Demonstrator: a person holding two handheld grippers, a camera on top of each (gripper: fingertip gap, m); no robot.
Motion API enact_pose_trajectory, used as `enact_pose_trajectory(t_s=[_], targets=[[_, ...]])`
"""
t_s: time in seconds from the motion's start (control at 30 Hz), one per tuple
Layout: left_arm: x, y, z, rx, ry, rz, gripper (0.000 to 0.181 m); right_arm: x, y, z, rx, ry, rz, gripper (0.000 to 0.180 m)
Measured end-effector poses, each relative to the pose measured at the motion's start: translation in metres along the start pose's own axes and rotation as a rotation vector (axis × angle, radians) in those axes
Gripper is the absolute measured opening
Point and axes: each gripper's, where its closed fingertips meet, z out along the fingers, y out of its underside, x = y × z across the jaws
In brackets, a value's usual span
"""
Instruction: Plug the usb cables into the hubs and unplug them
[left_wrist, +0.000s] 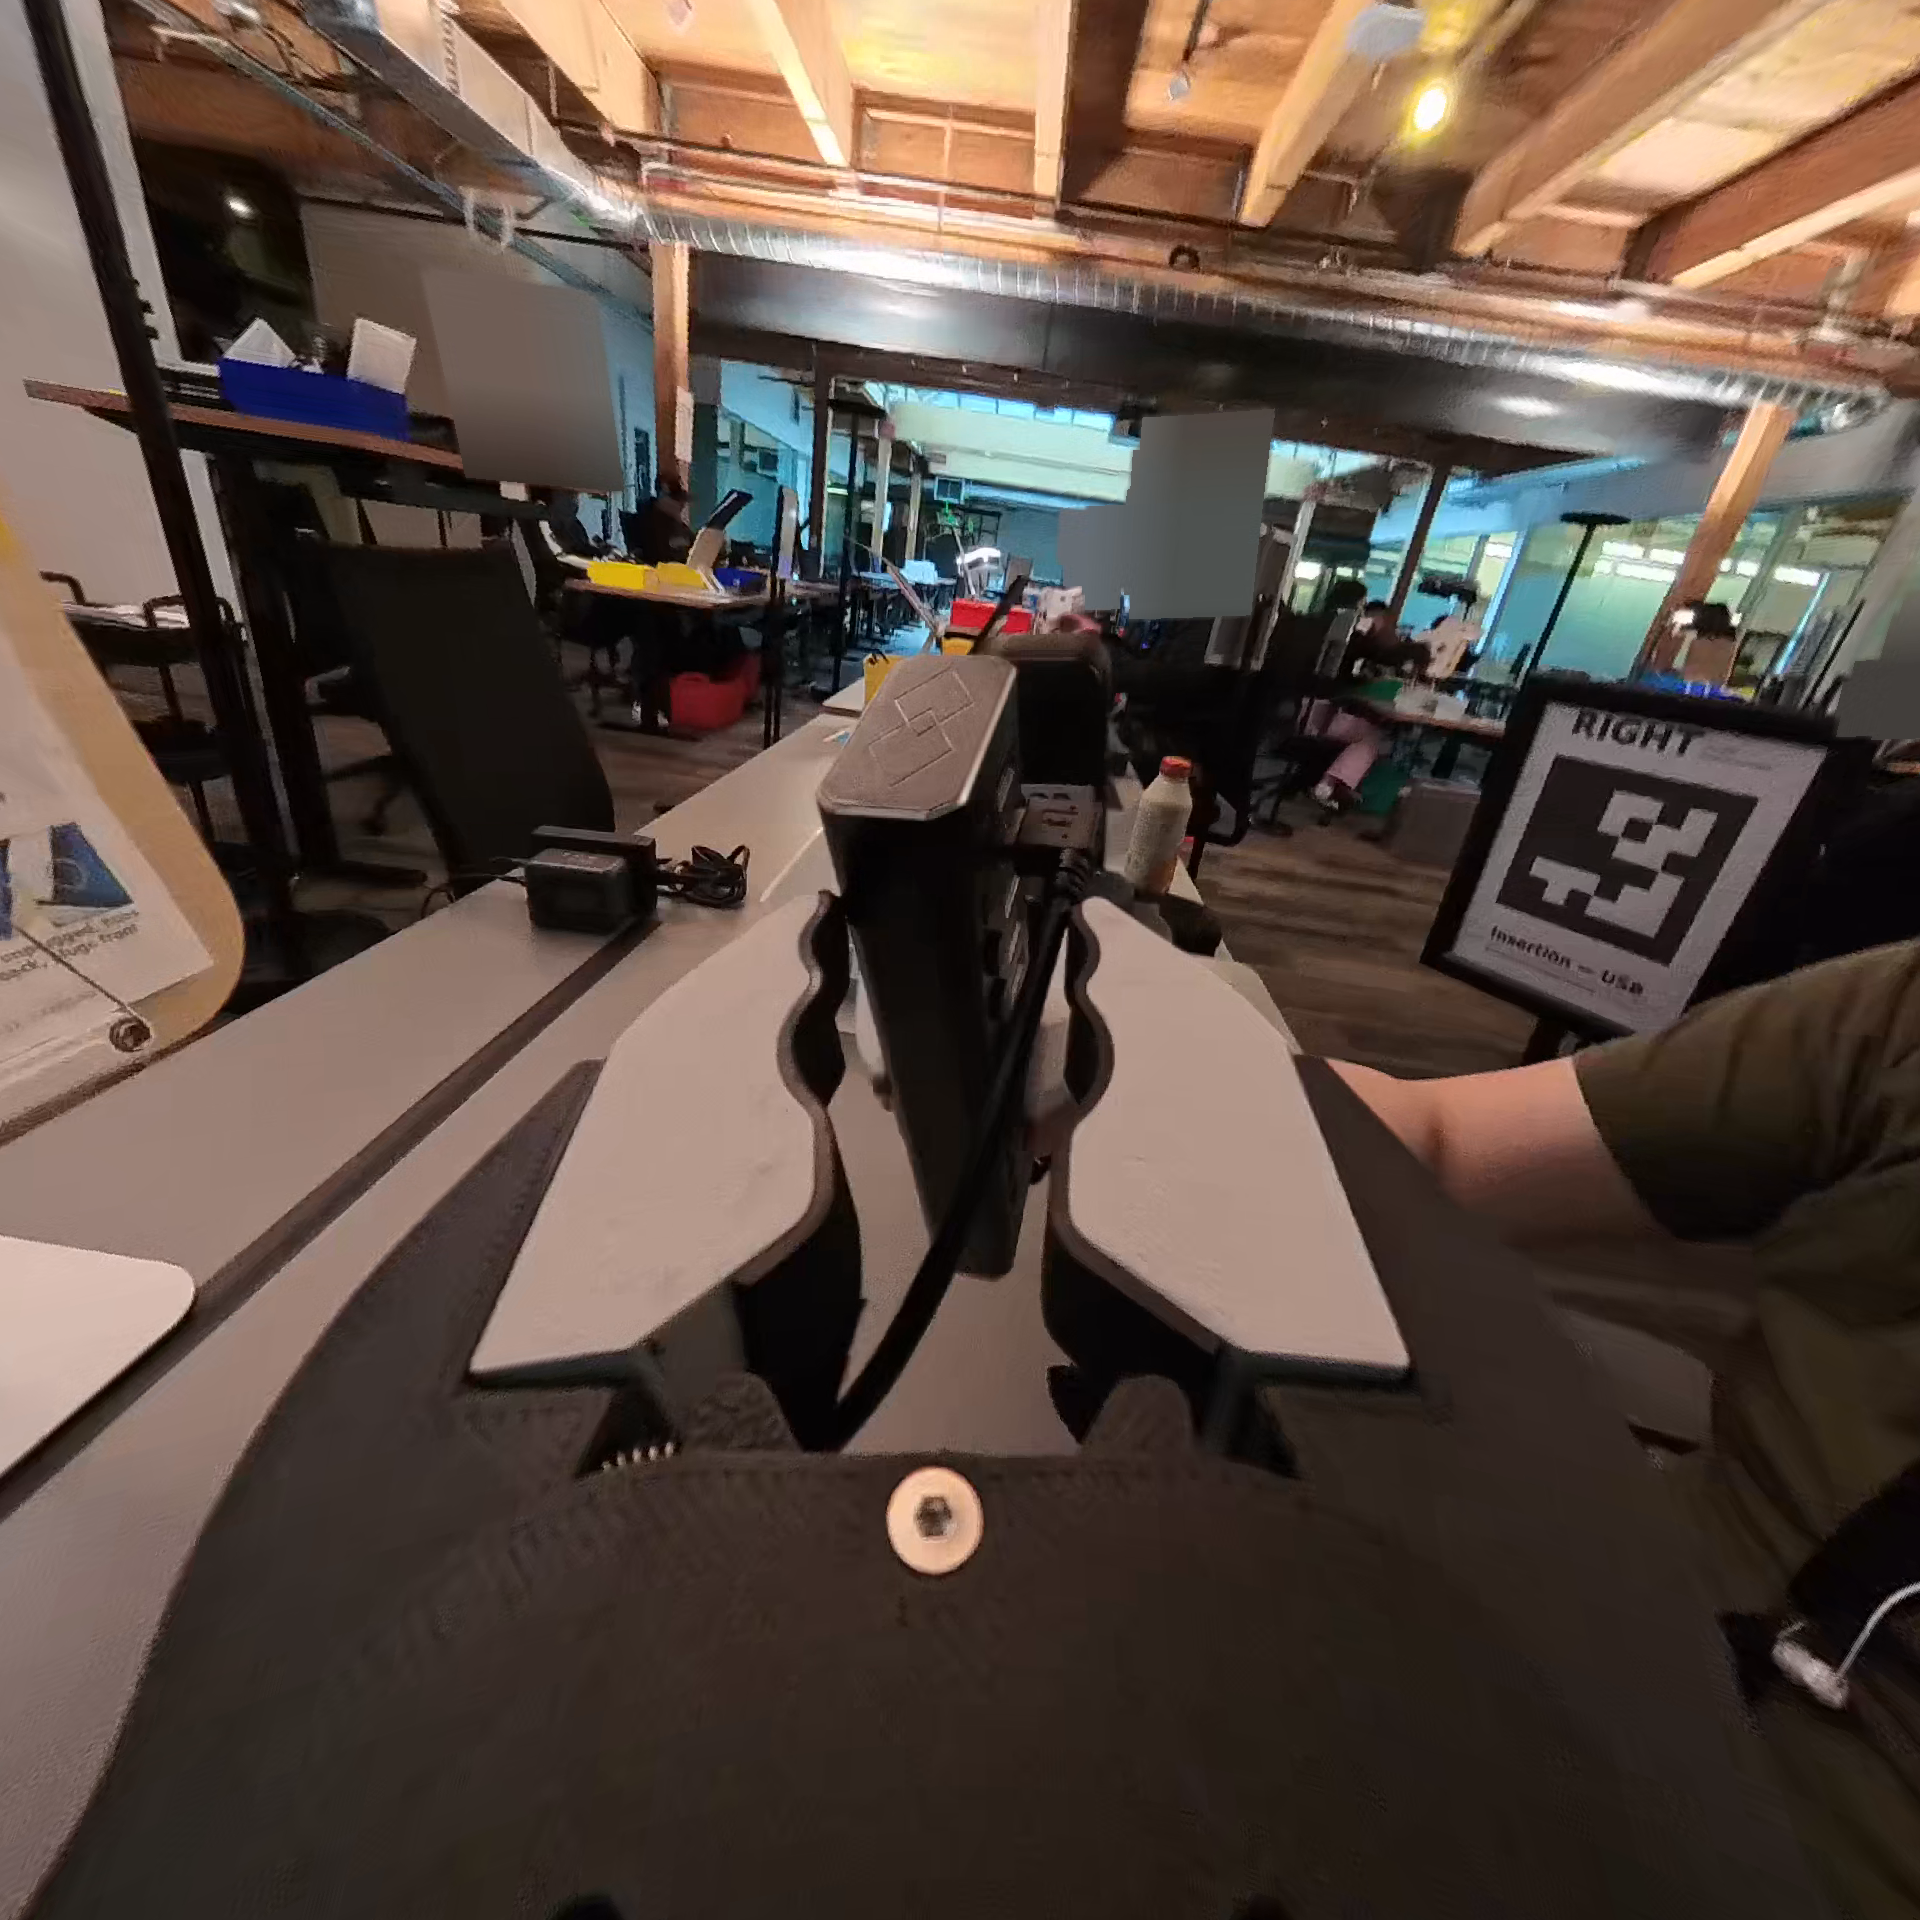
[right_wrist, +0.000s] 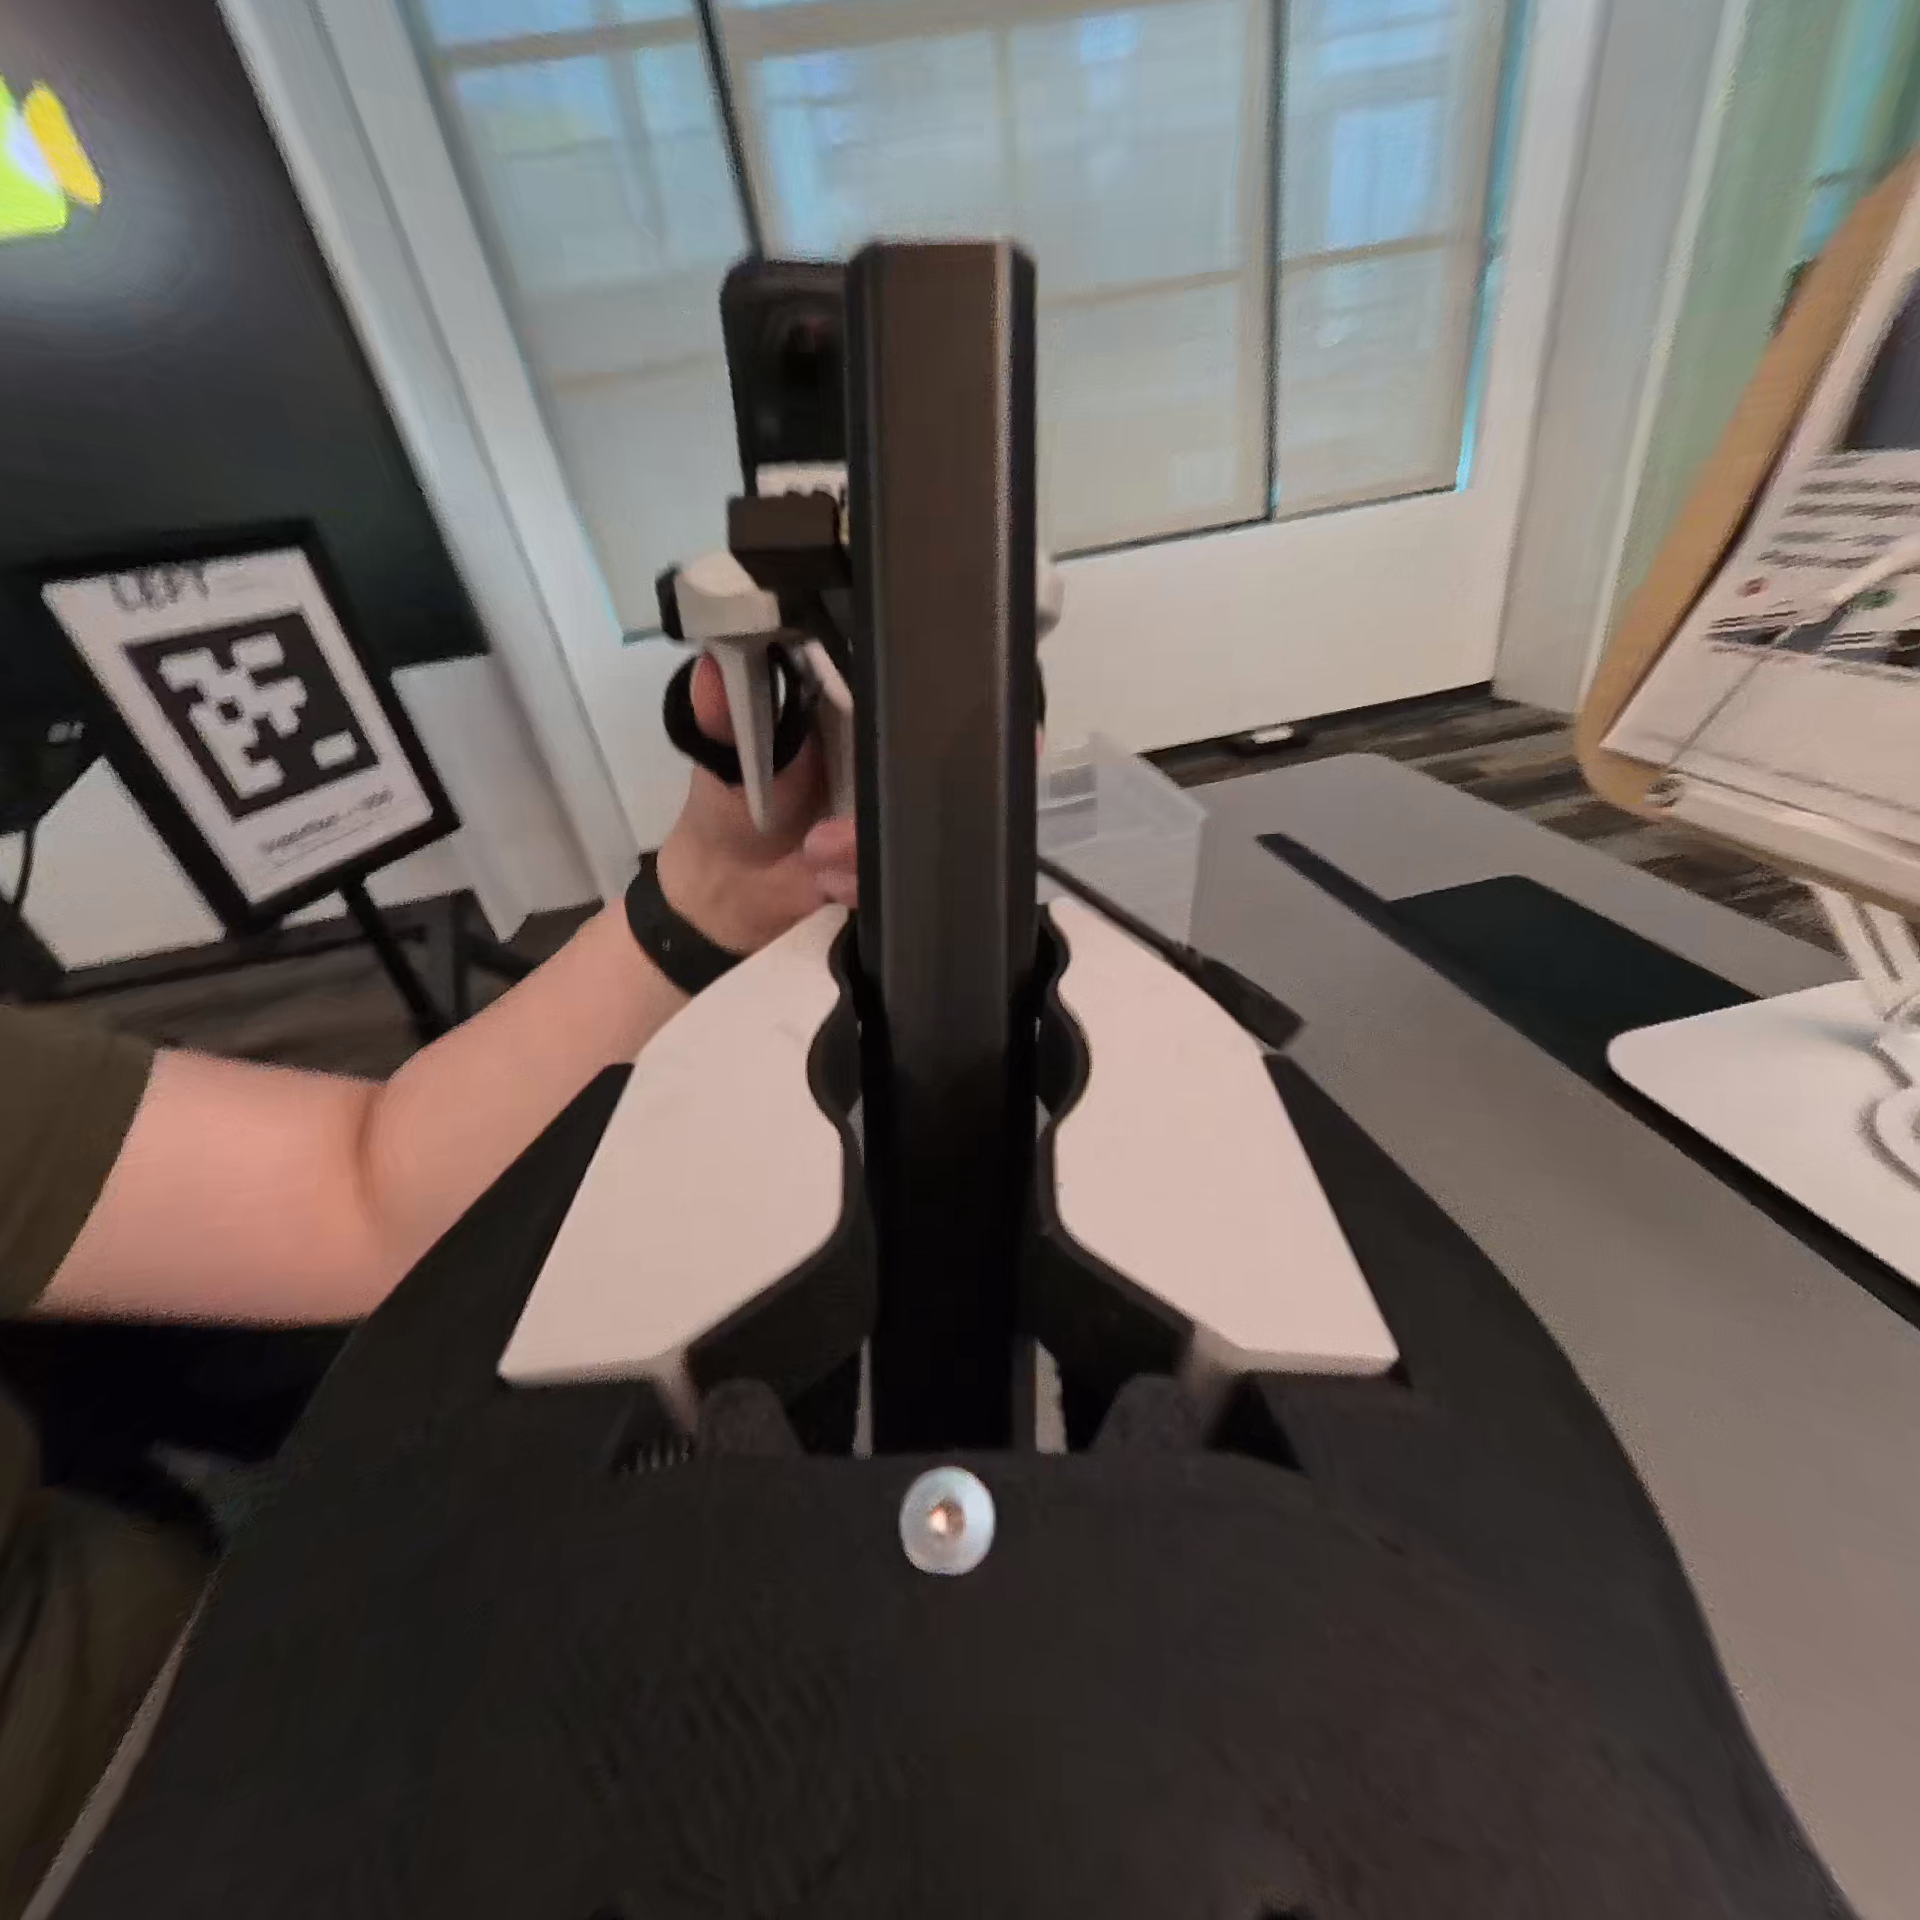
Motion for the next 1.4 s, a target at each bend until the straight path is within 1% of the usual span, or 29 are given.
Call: enact_pose_trajectory(t_s=[0.1, 0.13, 0.17, 0.27, 0.33, 0.43, 0.5, 0.57, 0.67, 0.73, 0.77, 0.87, 0.93, 1.0, 1.07, 1.1, 1.17, 1.2, 1.33, 1.4], targets=[[0.006, 0.007, 0.006, -0.074, -0.009, 0.054, 0.038, -0.003, 0.028, 0.004, -0.200, -0.016, -0.066, 0.029], [0.008, 0.007, 0.009, -0.078, -0.013, 0.074, 0.038, -0.002, 0.032, 0.005, -0.228, 0.005, -0.089, 0.030], [0.009, 0.005, 0.010, -0.070, -0.017, 0.083, 0.038, -0.001, 0.031, 0.006, -0.213, 0.018, -0.092, 0.029], [0.009, 0.001, 0.013, -0.047, -0.028, 0.067, 0.036, -0.004, 0.021, 0.008, -0.132, -0.003, -0.013, 0.029], [0.009, 0.008, 0.017, -0.088, -0.025, 0.069, 0.036, -0.008, 0.021, 0.010, -0.129, -0.020, 0.008, 0.029], [0.008, 0.014, 0.022, -0.105, -0.028, 0.072, 0.036, -0.007, 0.034, 0.015, -0.199, -0.022, 0.063, 0.029], [0.010, 0.016, 0.023, -0.116, -0.015, 0.095, 0.037, -0.005, 0.038, 0.014, -0.223, -0.003, 0.028, 0.030], [0.011, 0.016, 0.023, -0.134, -0.039, 0.146, 0.036, 0.002, 0.036, 0.011, -0.205, 0.070, -0.057, 0.029], [0.014, 0.010, 0.022, -0.146, -0.117, 0.292, 0.035, 0.015, 0.024, 0.004, -0.122, 0.186, -0.200, 0.029], [0.011, 0.004, 0.020, -0.159, -0.211, 0.388, 0.040, 0.020, 0.018, -0.001, -0.082, 0.253, -0.277, 0.030], [0.011, 0.002, 0.019, -0.177, -0.253, 0.436, 0.043, 0.022, 0.015, -0.003, -0.062, 0.280, -0.301, 0.030], [0.015, 0.001, 0.017, -0.264, -0.363, 0.634, 0.041, 0.026, 0.011, -0.006, -0.056, 0.312, -0.294, 0.030], [0.013, 0.008, 0.017, -0.377, -0.470, 0.811, 0.037, 0.031, 0.006, -0.011, -0.048, 0.348, -0.285, 0.030], [0.006, 0.014, 0.016, -0.488, -0.625, 1.035, 0.037, 0.037, 0.002, -0.017, -0.072, 0.408, -0.292, 0.029], [0.000, 0.006, 0.017, -0.505, -0.801, 1.290, 0.026, 0.041, -0.004, -0.022, -0.087, 0.457, -0.299, 0.030], [0.002, 0.003, 0.021, -0.492, -0.837, 1.398, 0.019, 0.042, -0.004, -0.023, -0.101, 0.476, -0.291, 0.030], [0.010, 0.002, 0.035, -0.465, -0.823, 1.530, 0.012, 0.044, -0.003, -0.023, -0.122, 0.490, -0.246, 0.030], [0.013, 0.002, 0.040, -0.460, -0.802, 1.555, 0.014, 0.045, 0.000, -0.023, -0.136, 0.492, -0.224, 0.030], [0.008, 0.015, 0.056, -0.575, -0.648, 1.539, 0.013, 0.046, 0.011, -0.022, -0.208, 0.493, -0.221, 0.029], [0.003, 0.018, 0.058, -0.627, -0.625, 1.534, 0.012, 0.044, 0.011, -0.021, -0.216, 0.479, -0.214, 0.029]])
